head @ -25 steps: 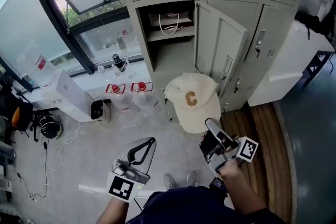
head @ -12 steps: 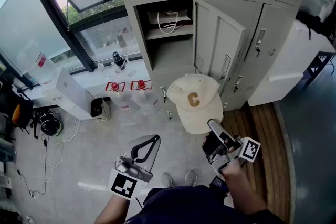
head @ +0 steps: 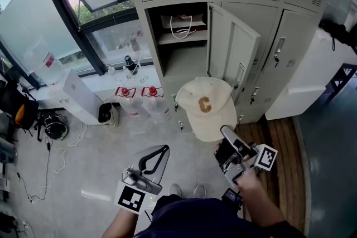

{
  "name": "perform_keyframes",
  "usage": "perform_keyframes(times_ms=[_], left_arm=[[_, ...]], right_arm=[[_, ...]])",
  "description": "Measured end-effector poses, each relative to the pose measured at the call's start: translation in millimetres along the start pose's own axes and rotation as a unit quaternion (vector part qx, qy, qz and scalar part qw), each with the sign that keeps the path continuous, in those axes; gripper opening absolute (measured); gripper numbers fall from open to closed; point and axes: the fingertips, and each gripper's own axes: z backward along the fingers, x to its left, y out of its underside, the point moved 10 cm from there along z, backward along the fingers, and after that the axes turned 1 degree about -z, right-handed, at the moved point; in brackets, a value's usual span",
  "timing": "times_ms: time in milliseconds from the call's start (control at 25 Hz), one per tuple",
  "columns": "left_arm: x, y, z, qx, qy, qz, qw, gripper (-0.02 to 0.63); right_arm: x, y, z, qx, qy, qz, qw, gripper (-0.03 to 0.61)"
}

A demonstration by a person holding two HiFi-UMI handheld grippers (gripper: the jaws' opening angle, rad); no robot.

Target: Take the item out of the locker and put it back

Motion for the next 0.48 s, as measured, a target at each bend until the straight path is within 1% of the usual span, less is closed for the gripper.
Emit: perform_keyframes(times_ms=[360, 480], left_arm=[[10, 1, -3, -0.006, -0.027, 0.006, 0.9996, 0.003], [17, 3, -9, -0.013, -0.026, 0.005, 0.9996, 0.003]], right_arm=[[-1, -9, -19, 0.014, -0.009, 0.0, 1.0, 0.02], [-1, -13, -30, 0.014, -0.016, 0.003, 1.0, 0.02]])
